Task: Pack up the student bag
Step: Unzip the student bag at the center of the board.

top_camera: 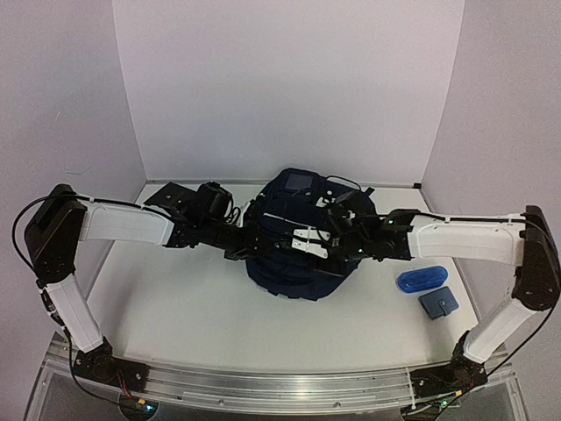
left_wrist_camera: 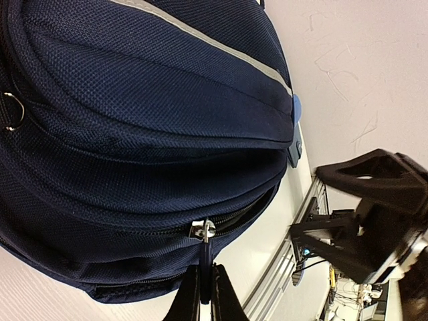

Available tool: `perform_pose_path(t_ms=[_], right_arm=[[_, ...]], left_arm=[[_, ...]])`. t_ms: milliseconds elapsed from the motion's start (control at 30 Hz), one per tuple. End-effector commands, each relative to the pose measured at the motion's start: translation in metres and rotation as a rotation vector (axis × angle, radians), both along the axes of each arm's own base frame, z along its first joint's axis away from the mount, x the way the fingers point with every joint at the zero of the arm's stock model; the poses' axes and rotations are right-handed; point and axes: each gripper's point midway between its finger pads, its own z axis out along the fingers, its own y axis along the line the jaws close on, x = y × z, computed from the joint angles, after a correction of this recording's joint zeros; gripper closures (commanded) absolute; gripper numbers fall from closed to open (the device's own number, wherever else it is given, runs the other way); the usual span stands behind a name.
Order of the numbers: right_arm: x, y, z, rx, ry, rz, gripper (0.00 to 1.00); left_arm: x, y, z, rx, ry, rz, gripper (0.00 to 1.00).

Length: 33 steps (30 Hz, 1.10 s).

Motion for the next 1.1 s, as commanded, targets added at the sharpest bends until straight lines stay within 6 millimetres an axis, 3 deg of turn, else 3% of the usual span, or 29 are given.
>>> perform_pose_path(t_ms=[0, 133, 267, 300, 500, 700, 833, 1067], right_arm=[[0.011, 0.018, -0.010, -0.007, -0.005, -0.019, 0.51], [0.025, 0.017, -0.013, -0.033, -0.055, -0.065, 0.66], [0.025, 0.007, -0.008, -0.036, -0.075, -0.091, 0.97], [0.023, 0.005, -0.006, -0.030, -0.077, -0.097, 0.99], [0.012, -0.020, 0.006, -0.035, -0.112, -0.113, 1.00], [-0.002, -0.041, 0.003, -0.059, -0.120, -0.108, 1.00], [-0.010, -0.049, 0.005, -0.061, -0.120, -0.089, 1.00], [-0.019, -0.053, 0.006, -0.058, -0.107, -0.060, 1.00]], left_arm=[[0.005, -0.006, 0.035, -0.086, -0.083, -0.011, 1.00], [0.003, -0.004, 0.037, -0.088, -0.087, -0.008, 1.00], [0.004, 0.002, 0.035, -0.063, -0.099, 0.015, 1.00], [0.006, 0.006, 0.032, -0.045, -0.099, 0.030, 1.00], [0.036, 0.048, 0.008, 0.083, -0.060, 0.207, 1.00], [0.068, 0.087, -0.007, 0.166, -0.059, 0.324, 1.00], [0.088, 0.095, -0.011, 0.197, -0.084, 0.333, 1.00], [0.134, 0.090, -0.012, 0.275, -0.224, 0.335, 1.00]])
